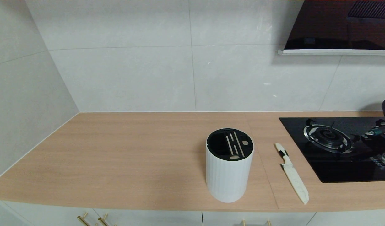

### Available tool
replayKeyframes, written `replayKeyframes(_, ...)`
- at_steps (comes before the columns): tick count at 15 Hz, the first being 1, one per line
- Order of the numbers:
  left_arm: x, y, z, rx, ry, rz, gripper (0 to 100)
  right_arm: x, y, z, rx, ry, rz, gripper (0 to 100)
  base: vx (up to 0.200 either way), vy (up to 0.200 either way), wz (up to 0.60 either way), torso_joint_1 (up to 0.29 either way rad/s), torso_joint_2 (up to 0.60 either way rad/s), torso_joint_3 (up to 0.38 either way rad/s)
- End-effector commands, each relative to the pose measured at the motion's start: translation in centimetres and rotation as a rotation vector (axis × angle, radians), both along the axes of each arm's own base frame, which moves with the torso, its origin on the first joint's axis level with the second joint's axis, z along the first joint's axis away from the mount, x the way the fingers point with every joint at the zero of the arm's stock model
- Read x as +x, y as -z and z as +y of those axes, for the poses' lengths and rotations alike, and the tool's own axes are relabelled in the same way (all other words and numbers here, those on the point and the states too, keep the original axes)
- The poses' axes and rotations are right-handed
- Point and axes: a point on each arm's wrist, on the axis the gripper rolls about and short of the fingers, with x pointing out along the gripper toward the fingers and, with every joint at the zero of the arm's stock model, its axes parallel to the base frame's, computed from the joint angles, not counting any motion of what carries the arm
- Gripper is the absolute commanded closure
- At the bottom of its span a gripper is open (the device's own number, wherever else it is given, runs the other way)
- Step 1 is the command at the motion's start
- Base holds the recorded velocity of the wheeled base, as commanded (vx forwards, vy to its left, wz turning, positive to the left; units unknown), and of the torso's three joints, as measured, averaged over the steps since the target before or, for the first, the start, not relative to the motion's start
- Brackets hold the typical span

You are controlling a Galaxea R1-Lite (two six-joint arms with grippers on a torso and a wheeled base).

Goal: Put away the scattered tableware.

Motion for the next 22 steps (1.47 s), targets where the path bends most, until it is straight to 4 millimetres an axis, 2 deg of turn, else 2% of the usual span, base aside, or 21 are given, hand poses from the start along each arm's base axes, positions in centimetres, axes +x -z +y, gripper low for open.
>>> replayKeyframes(1, 0.0, 0.0, 0.0, 0.0, 0.0, 0.0, 0, 0.0, 0.0, 0.0, 0.0, 0.0, 0.001, 0, 0.0, 0.0, 0.0, 0.0, 0.0, 0.0)
replayKeyframes(8, 0.0, 0.0, 0.0, 0.0, 0.0, -0.001, 0, 0.0, -0.2, 0.0, -0.006, 0.0, -0.013, 0, 0.0, 0.0, 0.0, 0.0, 0.0, 0.0)
replayKeyframes(9, 0.0, 0.0, 0.0, 0.0, 0.0, 0.0, 0, -0.8, -2.9, 0.0, 0.002, -0.011, -0.125, 0, 0.0, 0.0, 0.0, 0.0, 0.0, 0.0)
replayKeyframes(10, 0.0, 0.0, 0.0, 0.0, 0.0, 0.0, 0, -1.4, -4.8, 0.1, 0.007, -0.046, -0.167, 0, 0.0, 0.0, 0.0, 0.0, 0.0, 0.0)
replayKeyframes(12, 0.0, 0.0, 0.0, 0.0, 0.0, -0.001, 0, -0.7, -6.4, 0.2, 0.004, -0.116, -0.103, 0, 0.0, 0.0, 0.0, 0.0, 0.0, 0.0)
replayKeyframes(14, 0.0, 0.0, 0.0, 0.0, 0.0, -0.001, 0, 1.4, -7.6, 0.4, 0.01, -0.171, 0.026, 0, 0.0, 0.0, 0.0, 0.0, 0.0, 0.0)
replayKeyframes(16, 0.0, 0.0, 0.0, 0.0, 0.0, 0.0, 0, 4.6, -8.5, 0.6, 0.031, -0.284, 0.203, 0, 0.0, 0.0, 0.0, 0.0, 0.0, 0.0)
replayKeyframes(19, 0.0, 0.0, 0.0, 0.0, 0.0, -0.001, 0, 8.8, -9.0, 0.9, 0.082, -0.318, 0.394, 0, 0.0, 0.0, 0.0, 0.0, 0.0, 0.0)
replayKeyframes(20, 0.0, 0.0, 0.0, 0.0, 0.0, 0.0, 0, 11.5, -9.1, 1.2, 0.086, -0.316, 0.495, 0, 0.0, 0.0, 0.0, 0.0, 0.0, 0.0)
replayKeyframes(22, 0.0, 0.0, 0.0, 0.0, 0.0, 0.0, 0, 15.6, -8.9, 1.7, 0.115, -0.303, 0.57, 0, 0.0, 0.0, 0.0, 0.0, 0.0, 0.0)
